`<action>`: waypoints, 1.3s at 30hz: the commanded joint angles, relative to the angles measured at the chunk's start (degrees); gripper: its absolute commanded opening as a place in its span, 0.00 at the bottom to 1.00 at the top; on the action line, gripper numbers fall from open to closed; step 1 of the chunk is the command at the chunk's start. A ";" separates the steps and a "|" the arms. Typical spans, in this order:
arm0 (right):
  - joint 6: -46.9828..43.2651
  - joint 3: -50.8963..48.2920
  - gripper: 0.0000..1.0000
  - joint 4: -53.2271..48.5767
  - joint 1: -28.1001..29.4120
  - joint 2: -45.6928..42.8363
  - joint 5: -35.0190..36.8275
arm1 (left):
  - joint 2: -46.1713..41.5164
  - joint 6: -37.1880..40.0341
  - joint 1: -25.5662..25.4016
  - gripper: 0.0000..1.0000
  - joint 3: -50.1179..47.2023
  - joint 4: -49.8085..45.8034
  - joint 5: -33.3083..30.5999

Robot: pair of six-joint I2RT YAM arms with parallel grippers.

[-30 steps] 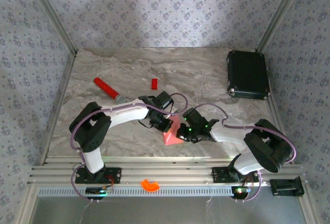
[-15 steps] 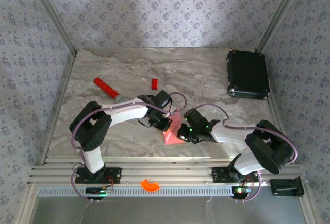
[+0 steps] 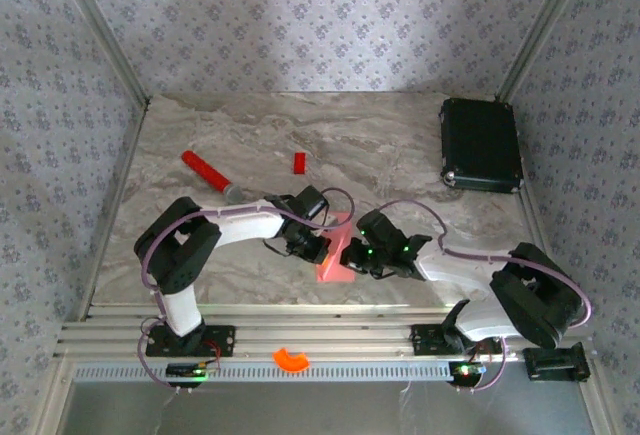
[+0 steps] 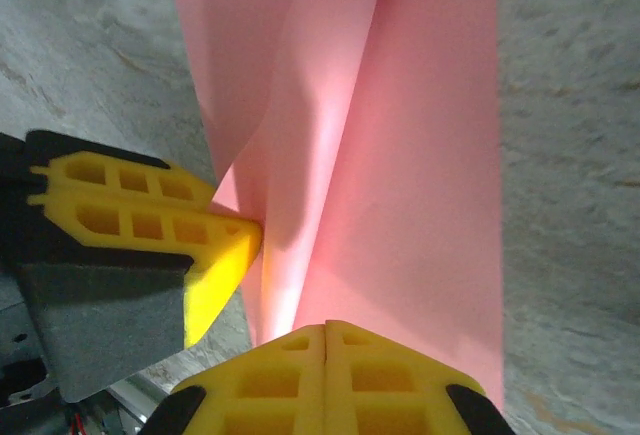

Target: Fold a paper plane with a square sheet of paper (pick it up from the middle)

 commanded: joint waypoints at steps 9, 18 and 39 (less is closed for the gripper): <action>2.36 -1.29 0.05 -0.11 0.78 2.52 3.76 | -0.86 -1.56 0.14 0.04 -0.16 0.38 0.31; 4.31 -4.77 0.04 6.30 0.67 -2.00 4.45 | -0.91 -3.27 0.21 0.06 -0.87 2.74 1.39; 5.52 -4.74 0.03 9.38 1.48 0.82 3.35 | -3.88 -4.99 0.58 0.10 -3.15 4.60 2.47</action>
